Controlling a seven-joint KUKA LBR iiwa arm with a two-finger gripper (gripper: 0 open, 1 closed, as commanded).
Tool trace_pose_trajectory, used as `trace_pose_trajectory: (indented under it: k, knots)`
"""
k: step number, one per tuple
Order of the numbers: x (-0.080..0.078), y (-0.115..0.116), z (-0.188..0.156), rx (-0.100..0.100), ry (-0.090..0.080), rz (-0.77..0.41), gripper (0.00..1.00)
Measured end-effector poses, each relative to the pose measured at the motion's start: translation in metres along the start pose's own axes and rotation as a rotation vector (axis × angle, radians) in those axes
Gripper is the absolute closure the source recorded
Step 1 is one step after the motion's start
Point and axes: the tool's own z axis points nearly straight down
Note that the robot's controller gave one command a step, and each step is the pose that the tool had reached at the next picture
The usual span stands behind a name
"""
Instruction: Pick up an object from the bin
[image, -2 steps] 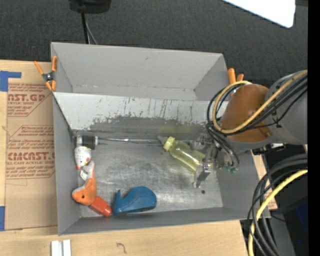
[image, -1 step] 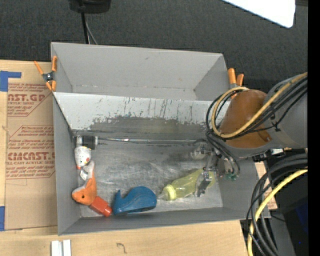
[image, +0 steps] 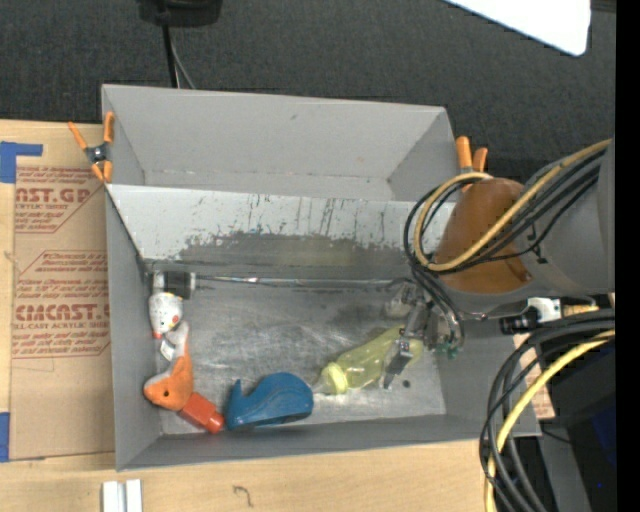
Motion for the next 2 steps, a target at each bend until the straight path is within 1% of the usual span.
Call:
trace_pose_trajectory:
  k: [1, 2]
  knots:
    - [0.012, -0.005, 0.003, 0.0, -0.016, 0.055, 0.0]
    - [0.021, 0.02, 0.007, 0.004, -0.008, -0.151, 1.0]
